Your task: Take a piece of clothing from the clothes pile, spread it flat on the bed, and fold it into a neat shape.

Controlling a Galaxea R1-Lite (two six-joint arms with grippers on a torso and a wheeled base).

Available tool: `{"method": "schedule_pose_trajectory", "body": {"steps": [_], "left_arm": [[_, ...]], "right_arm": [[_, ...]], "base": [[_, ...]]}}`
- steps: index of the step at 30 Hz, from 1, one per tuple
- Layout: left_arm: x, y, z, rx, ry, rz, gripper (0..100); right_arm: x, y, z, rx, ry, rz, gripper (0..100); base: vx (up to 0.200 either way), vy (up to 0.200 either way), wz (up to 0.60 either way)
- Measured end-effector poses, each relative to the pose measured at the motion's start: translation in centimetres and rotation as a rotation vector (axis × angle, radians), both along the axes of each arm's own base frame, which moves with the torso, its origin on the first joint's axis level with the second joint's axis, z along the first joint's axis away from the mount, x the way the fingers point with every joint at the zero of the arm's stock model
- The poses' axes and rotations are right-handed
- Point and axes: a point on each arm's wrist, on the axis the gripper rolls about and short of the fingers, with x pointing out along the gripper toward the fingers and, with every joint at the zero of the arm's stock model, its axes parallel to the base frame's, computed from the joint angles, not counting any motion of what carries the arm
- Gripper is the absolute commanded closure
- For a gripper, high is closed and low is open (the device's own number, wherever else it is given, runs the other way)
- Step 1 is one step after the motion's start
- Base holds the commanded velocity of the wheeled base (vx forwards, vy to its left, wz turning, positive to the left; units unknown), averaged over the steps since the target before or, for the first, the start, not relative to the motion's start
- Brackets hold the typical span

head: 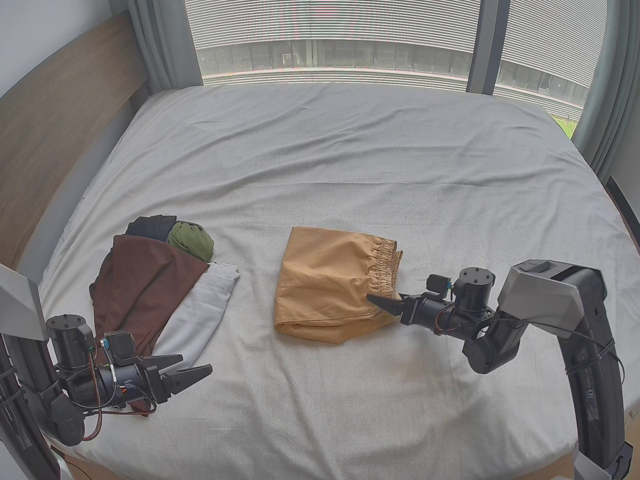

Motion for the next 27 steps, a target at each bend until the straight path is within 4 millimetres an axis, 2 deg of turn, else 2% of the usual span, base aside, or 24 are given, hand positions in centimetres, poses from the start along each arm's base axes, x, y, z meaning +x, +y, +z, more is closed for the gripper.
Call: {"method": "schedule_pose_trajectory", "body": {"steps": [3, 9, 12, 16, 20, 23, 27], "left_arm": [[0.0, 0.0, 0.0, -0.001, -0.001, -0.002, 0], [0.0, 0.0, 0.0, -0.001, -0.002, -0.003, 0], [0.0, 0.0, 0.0, -0.002, -0.003, -0.003, 0], [0.0, 0.0, 0.0, -0.002, -0.002, -0.002, 0], [0.0, 0.0, 0.0, -0.002, -0.002, -0.002, 0], [0.0, 0.1, 0.0, -0.002, -0.002, 0.001, 0], [0.0, 0.1, 0.0, -0.002, 0.0, 0.003, 0]], "right_arm": [[-0.1, -1.4, 1.5, -0.004, -0.026, -0.03, 0], [-0.4, -3.5, 6.2, 0.007, -0.111, -0.074, 0], [-0.7, -3.2, 8.0, 0.015, -0.139, -0.067, 0], [-1.3, -1.1, 9.3, 0.024, -0.16, -0.018, 0], [-1.0, 0.3, 9.1, 0.027, -0.165, 0.007, 0], [-0.5, 1.5, 7.6, 0.022, -0.15, 0.026, 0], [0.1, 2.2, 5.5, 0.011, -0.124, 0.022, 0]], "base": [[0.0, 0.0, 0.0], [0.0, 0.0, 0.0], [0.0, 0.0, 0.0], [0.0, 0.0, 0.0], [0.0, 0.0, 0.0], [0.0, 0.0, 0.0], [0.0, 0.0, 0.0]]}}
